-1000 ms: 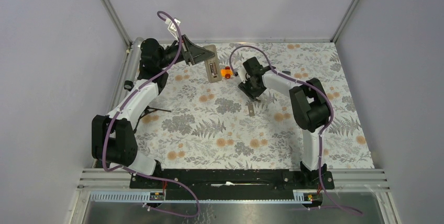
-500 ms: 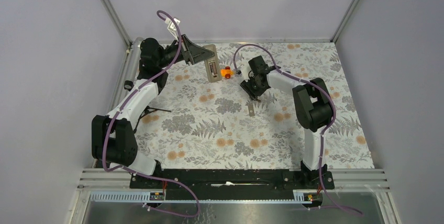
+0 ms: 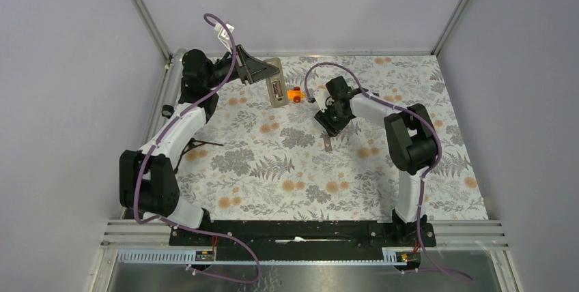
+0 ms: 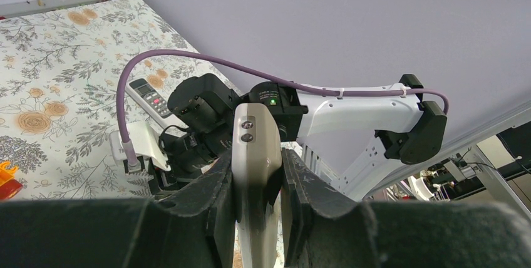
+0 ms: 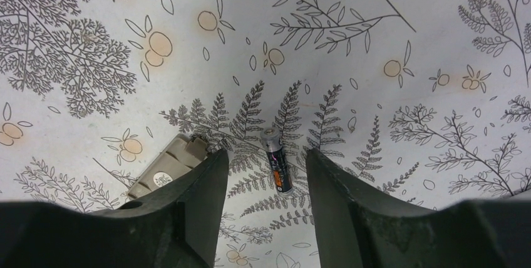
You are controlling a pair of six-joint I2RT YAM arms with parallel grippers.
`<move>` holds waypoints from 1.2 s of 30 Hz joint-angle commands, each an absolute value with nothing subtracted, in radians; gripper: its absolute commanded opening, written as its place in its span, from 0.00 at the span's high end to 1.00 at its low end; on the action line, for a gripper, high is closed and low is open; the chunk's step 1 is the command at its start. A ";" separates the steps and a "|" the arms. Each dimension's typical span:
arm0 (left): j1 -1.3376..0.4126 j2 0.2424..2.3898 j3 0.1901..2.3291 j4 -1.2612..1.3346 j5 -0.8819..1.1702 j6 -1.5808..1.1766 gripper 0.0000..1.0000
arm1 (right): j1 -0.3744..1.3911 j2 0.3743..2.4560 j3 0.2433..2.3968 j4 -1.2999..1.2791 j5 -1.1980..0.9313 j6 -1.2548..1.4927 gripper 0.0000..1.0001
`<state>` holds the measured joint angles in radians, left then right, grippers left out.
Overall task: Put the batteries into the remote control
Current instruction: Pick up the battery from the center of the board.
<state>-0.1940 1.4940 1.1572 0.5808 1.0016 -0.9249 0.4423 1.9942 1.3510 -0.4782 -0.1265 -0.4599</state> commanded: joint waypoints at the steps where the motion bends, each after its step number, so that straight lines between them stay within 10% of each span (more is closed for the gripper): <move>1: -0.186 1.478 1.187 0.665 1.024 -0.930 1.00 | 0.439 2.035 1.288 -0.608 -0.090 -0.475 0.47; 9: -0.183 1.474 1.179 0.673 1.024 -0.934 1.00 | 0.439 2.110 1.367 -0.607 -0.086 -0.467 0.56; 17: -0.183 1.467 1.173 0.661 1.015 -0.927 1.00 | 0.437 2.085 1.339 -0.569 -0.077 -0.442 0.87; 36: -0.374 1.623 1.244 0.460 0.751 -0.910 1.00 | 0.372 1.575 1.366 -0.407 -0.123 0.124 0.83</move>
